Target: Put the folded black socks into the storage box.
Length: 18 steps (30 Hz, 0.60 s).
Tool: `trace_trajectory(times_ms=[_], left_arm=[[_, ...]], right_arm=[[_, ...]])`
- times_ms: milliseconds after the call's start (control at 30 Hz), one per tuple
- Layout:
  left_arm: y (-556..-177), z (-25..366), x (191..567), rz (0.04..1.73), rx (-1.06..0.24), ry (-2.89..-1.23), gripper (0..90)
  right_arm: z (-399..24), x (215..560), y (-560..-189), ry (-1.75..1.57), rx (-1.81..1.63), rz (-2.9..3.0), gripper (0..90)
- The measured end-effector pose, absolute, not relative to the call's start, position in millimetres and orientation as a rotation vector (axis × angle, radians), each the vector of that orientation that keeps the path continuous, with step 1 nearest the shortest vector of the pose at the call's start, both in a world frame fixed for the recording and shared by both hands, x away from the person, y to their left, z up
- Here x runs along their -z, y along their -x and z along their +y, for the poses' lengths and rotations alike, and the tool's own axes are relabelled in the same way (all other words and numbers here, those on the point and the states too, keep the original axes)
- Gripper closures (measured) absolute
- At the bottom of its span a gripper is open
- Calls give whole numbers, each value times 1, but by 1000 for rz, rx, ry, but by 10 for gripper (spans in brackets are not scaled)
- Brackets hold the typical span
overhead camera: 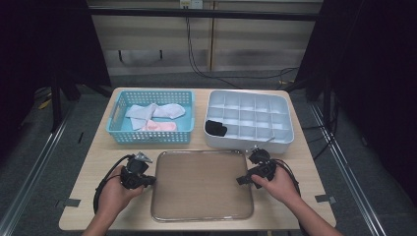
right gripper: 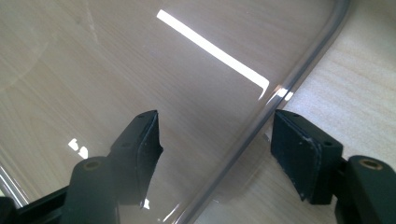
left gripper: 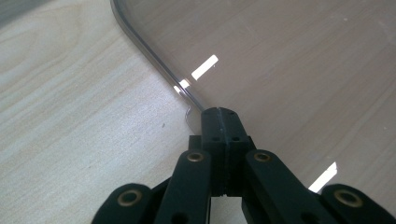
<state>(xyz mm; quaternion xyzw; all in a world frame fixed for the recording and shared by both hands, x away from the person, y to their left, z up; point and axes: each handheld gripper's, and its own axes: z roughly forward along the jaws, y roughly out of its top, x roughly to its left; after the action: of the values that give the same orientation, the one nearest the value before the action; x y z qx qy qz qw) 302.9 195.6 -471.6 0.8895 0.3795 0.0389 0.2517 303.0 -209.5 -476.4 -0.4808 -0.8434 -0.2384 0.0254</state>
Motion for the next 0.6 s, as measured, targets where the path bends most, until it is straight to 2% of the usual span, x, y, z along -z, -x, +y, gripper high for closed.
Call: trace_trajectory(times_ms=[100,200,600], left_arm=[[-304,198,470,1045,-120,-2420,845],[-305,204,466,1048,-128,-2417,859],[-303,208,466,1003,-60,-2426,889]], right_arm=[[-211,477,-302,1475,753,-2609,324],[-213,477,-300,1479,765,-2586,294],[-216,478,-299,1475,783,-2587,289]])
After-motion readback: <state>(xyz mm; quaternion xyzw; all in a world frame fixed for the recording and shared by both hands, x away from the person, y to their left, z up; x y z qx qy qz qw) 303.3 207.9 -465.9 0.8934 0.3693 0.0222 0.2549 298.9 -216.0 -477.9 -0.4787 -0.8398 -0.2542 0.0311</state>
